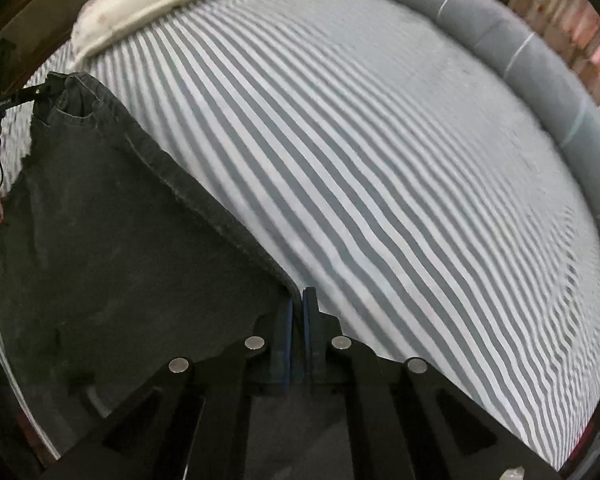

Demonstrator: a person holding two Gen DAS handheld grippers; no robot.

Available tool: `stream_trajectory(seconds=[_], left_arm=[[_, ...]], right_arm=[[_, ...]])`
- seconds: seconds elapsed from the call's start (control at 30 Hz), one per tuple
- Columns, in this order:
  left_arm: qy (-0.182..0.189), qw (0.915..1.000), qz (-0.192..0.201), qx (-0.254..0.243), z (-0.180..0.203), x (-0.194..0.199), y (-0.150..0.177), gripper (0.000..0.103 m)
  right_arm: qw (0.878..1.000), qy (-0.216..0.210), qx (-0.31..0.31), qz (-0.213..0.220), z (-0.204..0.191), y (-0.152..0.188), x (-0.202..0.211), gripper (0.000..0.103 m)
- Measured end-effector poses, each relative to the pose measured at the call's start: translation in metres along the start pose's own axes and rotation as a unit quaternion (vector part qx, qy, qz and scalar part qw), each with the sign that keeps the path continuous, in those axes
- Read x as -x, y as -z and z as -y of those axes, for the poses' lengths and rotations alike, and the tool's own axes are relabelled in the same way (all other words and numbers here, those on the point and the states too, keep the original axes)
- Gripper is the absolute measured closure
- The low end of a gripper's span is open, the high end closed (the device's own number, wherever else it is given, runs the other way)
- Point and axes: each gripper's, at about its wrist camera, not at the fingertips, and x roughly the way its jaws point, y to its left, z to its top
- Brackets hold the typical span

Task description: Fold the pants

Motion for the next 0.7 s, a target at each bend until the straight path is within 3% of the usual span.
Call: stream_trajectory(seconds=[0.17,0.4,0.57,0.7], left_arm=[[0.028,0.9994,0.008,-0.020,0.017,0.052,0.018,0.090],[0.027,0.9982,-0.014,-0.052,0.039,0.116,0.070,0.090],[0.003,0.9949,-0.042,-0.092,0.048,0.139,0.117,0.089],[-0.010,0.9926,-0.075,-0.095,0.047,0.139,0.162,0.088]], right_arm=[[0.999,0.028,0.003,0.025,-0.040,0.046,0.056,0.100],[0.998,0.033,-0.019,0.047,-0.090,0.130,0.103,0.100],[0.998,0.018,-0.034,0.040,-0.141,0.191,0.113,0.100],[0.998,0.006,-0.058,0.020,-0.174,0.238,0.094,0.100]])
